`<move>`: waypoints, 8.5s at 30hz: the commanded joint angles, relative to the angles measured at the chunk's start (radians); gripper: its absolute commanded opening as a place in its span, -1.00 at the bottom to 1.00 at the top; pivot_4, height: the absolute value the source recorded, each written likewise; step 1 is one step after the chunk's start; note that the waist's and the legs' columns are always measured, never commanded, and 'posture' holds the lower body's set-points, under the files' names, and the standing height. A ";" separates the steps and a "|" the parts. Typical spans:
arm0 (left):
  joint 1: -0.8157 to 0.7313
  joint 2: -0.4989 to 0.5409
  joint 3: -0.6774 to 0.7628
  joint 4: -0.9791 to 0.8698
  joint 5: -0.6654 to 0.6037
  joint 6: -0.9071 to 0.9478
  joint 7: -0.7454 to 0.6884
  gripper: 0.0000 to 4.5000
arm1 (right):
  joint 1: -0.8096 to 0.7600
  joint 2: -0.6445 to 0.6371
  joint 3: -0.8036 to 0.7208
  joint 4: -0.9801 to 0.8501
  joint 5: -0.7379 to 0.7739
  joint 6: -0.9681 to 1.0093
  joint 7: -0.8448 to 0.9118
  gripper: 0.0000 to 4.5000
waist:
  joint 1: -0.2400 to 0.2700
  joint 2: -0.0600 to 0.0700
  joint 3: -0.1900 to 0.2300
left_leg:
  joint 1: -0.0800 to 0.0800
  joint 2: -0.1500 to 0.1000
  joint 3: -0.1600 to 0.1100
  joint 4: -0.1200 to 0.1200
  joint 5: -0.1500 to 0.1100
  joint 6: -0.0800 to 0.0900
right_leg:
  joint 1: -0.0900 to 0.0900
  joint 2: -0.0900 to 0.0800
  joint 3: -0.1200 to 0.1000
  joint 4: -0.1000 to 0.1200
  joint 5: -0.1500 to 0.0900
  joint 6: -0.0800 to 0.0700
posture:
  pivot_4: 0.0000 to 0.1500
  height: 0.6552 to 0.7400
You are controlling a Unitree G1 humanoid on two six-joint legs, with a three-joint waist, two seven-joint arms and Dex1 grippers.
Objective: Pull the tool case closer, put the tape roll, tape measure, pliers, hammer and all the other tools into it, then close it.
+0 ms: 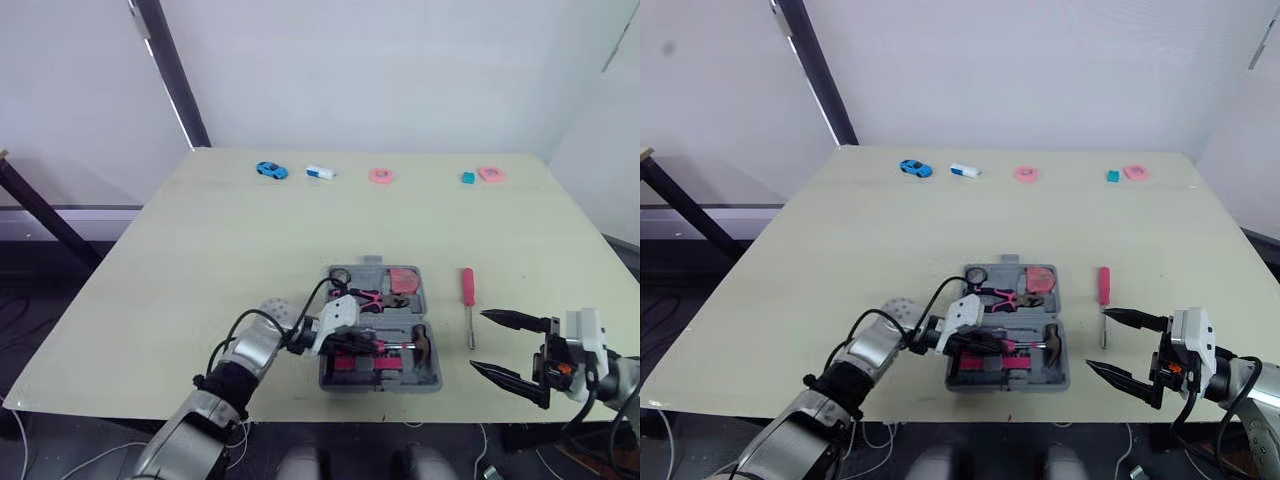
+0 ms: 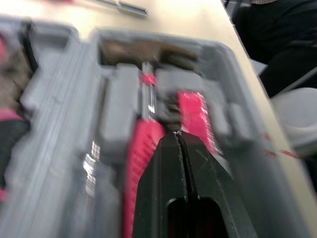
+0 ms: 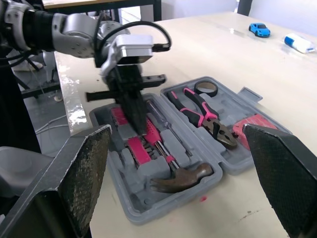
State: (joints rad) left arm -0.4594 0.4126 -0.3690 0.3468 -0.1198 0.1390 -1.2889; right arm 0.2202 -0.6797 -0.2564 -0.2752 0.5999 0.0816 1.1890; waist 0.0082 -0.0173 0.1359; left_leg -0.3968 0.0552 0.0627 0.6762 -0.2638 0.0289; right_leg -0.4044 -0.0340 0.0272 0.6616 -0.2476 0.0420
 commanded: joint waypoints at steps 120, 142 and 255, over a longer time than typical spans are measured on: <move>0.120 0.393 0.452 -0.582 -0.529 0.234 -0.066 1.00 | -0.388 0.297 0.126 0.308 -0.377 0.231 -0.786 -0.81 | -0.041 -0.001 0.013 | -0.001 0.000 0.010 -0.007 0.000 0.000 | -0.009 -0.001 0.014 -0.001 0.001 0.002 | 1.00 1.00; 0.223 0.491 0.423 -0.515 -0.410 0.065 -0.241 1.00 | -0.729 -0.256 0.658 -0.194 -0.375 0.705 -0.069 -0.81 | -0.033 -0.005 0.019 | -0.005 0.002 0.009 -0.007 0.000 0.000 | -0.015 0.000 0.013 -0.001 0.000 0.000 | 1.00 1.00; 0.223 0.321 0.395 -0.106 -0.265 -0.100 -0.030 -0.14 | -0.551 0.063 0.366 0.410 -0.340 0.101 -0.131 -1.00 | -0.018 -0.008 0.018 | -0.017 0.001 0.010 0.007 0.000 0.000 | -0.024 0.001 0.007 0.011 0.002 0.003 | 1.00 1.00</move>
State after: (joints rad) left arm -0.2264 0.7351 0.0256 0.2235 -0.3940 0.0708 -1.3223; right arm -0.3221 -0.6100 0.1333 0.1273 0.2702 0.2118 1.0552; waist -0.0103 -0.0251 0.1537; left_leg -0.4146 0.0567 0.0729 0.6835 -0.2636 0.0285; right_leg -0.4284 -0.0332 0.0347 0.6726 -0.2454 0.0450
